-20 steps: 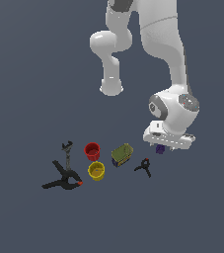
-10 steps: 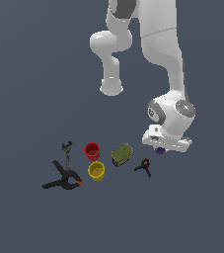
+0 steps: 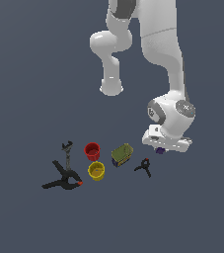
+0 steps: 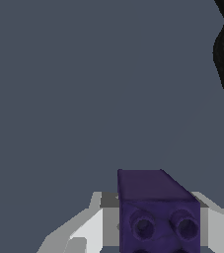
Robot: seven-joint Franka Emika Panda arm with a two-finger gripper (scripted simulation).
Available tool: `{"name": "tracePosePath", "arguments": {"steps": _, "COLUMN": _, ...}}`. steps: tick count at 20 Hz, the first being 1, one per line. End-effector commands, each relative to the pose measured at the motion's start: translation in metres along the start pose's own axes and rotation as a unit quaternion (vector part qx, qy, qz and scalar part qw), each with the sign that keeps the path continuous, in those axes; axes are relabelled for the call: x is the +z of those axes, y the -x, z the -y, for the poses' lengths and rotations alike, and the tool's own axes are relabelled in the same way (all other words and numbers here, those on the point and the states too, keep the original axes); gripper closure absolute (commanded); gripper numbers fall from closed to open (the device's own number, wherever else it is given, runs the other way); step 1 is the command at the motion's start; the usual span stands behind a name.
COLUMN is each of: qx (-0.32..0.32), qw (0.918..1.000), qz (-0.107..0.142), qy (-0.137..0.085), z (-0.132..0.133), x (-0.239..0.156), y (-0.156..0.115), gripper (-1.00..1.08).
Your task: Pick up a designated object from a clutter of objects.
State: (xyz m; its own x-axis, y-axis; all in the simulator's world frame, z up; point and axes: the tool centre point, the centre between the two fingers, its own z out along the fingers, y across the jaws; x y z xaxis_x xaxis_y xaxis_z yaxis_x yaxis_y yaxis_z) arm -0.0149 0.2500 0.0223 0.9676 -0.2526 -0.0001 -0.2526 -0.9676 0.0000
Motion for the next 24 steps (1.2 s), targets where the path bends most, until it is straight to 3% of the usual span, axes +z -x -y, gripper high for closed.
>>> {"name": "tracePosePath", "arguments": {"steps": 1, "qx": 0.0, "qw": 1.0, "qz": 0.0, "qy": 0.0, "z": -0.001, "x": -0.001, "y": -0.001, "gripper": 1.08}}
{"name": "tracePosePath", "arguments": {"steps": 11, "qx": 0.0, "qw": 1.0, "qz": 0.0, "qy": 0.0, "z": -0.012, "x": -0.044, "y": -0.015, "gripper": 1.08}}
{"name": "tracePosePath", "arguments": {"steps": 24, "qx": -0.001, "qw": 1.0, "qz": 0.001, "qy": -0.001, "z": -0.046, "x": -0.173, "y": -0.061, "gripper": 1.08}}
